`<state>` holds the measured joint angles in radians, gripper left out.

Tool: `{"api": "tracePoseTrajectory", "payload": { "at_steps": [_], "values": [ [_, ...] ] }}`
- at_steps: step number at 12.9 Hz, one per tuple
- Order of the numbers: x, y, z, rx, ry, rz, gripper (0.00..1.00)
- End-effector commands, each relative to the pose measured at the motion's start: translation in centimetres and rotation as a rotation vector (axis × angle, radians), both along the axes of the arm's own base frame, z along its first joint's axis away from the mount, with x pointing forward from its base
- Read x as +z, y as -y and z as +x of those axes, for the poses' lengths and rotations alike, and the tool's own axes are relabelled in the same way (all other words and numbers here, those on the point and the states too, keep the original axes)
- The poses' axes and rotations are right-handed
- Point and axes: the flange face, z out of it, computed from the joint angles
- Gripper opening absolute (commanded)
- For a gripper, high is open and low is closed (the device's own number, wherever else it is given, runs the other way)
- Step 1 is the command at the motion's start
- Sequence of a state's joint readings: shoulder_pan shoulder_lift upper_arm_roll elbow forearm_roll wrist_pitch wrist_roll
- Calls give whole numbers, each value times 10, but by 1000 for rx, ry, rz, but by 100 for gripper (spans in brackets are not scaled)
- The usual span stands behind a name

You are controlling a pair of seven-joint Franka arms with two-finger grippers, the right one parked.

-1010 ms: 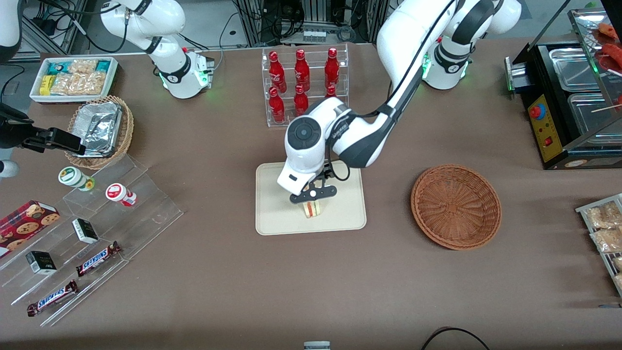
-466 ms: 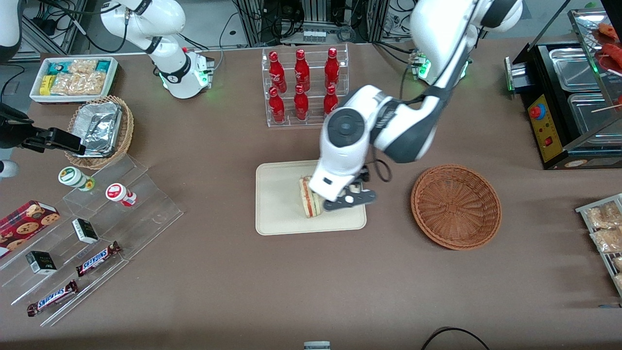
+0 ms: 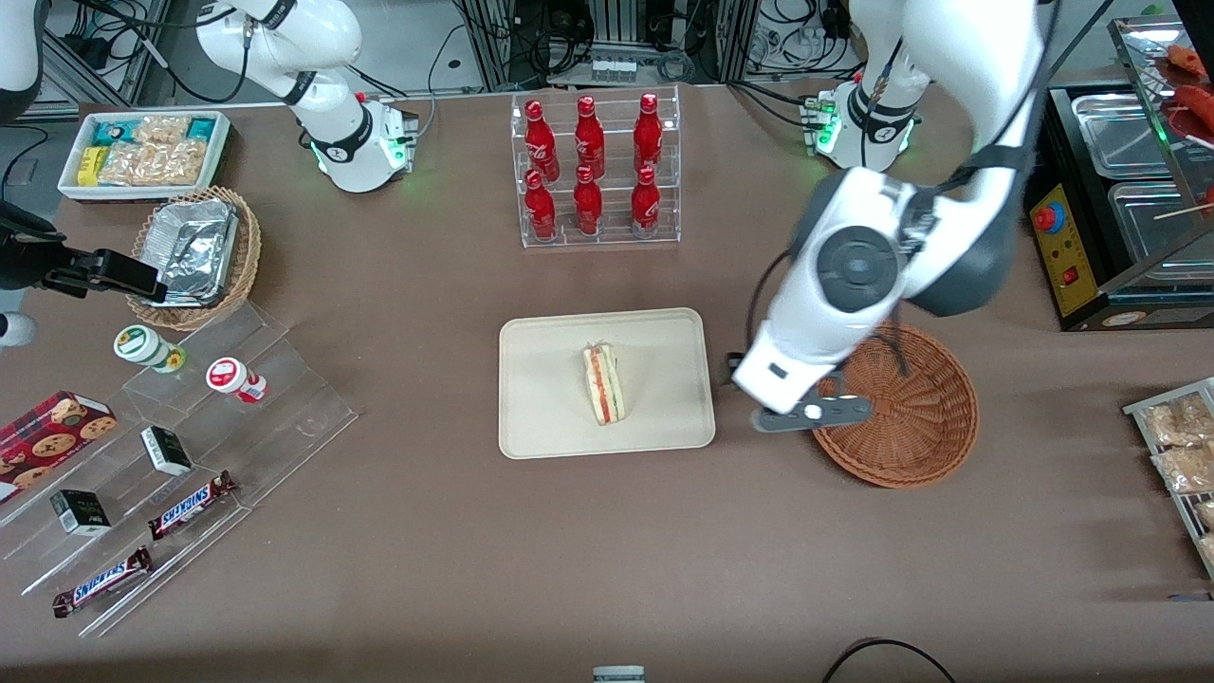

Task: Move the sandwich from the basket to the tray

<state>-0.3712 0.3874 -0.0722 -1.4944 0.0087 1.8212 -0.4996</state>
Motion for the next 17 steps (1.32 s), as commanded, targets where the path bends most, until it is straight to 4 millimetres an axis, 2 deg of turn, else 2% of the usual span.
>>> {"api": "tracePoseTrajectory", "payload": {
  "at_steps": [1,3,7,8,17],
  "values": [
    [18,-63,-19,-68,-23,-11,100],
    [30,-101,-25,-101,-37,-9,100],
    [76,-169,-44,-156,-83,-11,100],
    [87,-181,-49,-164,-85,-12,100],
    [156,-242,-84,-213,-122,-21,100]
  ]
}}
